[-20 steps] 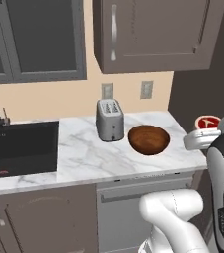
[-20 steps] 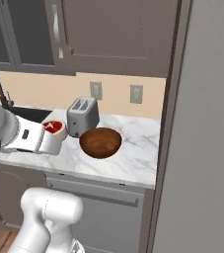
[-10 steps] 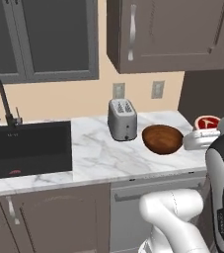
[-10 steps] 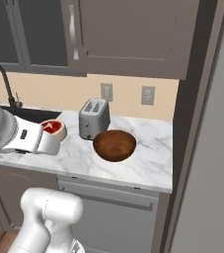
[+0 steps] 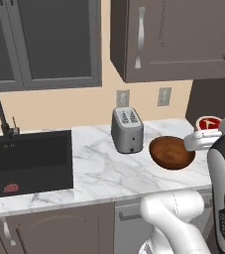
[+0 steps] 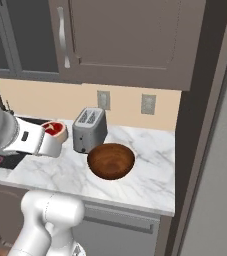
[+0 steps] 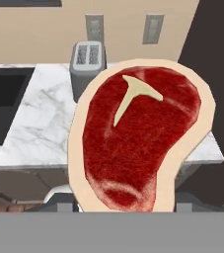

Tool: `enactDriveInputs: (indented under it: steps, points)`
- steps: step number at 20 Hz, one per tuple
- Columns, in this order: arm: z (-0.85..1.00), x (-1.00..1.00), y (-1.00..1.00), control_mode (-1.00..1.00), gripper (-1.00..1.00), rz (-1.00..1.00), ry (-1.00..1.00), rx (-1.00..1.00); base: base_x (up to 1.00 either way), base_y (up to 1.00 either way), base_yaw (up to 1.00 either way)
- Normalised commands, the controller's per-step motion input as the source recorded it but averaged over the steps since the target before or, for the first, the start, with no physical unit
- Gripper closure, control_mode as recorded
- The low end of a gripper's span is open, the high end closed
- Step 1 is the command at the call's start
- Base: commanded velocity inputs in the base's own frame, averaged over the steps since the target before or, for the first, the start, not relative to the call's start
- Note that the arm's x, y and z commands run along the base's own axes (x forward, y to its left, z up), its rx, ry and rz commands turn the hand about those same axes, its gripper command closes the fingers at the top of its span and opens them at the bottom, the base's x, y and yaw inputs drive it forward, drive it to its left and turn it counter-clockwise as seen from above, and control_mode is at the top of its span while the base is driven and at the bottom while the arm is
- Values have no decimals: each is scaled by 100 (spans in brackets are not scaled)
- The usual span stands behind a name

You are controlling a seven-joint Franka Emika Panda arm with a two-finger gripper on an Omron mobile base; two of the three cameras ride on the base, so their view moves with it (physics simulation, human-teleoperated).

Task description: Take the steak, potato, and peach from the freezer and place them in the bowl on the counter.

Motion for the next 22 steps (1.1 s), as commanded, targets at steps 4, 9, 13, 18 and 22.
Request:
enactDriveInputs:
  steps: [4, 9, 13, 18, 22]
  points:
    - [0, 0, 0, 100, 100, 0, 0, 0, 32, 0, 0]
    - [-4, 5, -2, -100, 100, 0, 0, 0, 22, -2, 0]
    - [-44, 35, -15, -100, 100, 0, 2, 0, 0, 0, 0]
    - [-55, 56, -16, -100, 100, 0, 10, 1, 0, 0, 0]
    - [-51, 73, -1, -100, 100, 0, 10, 0, 0, 0, 0]
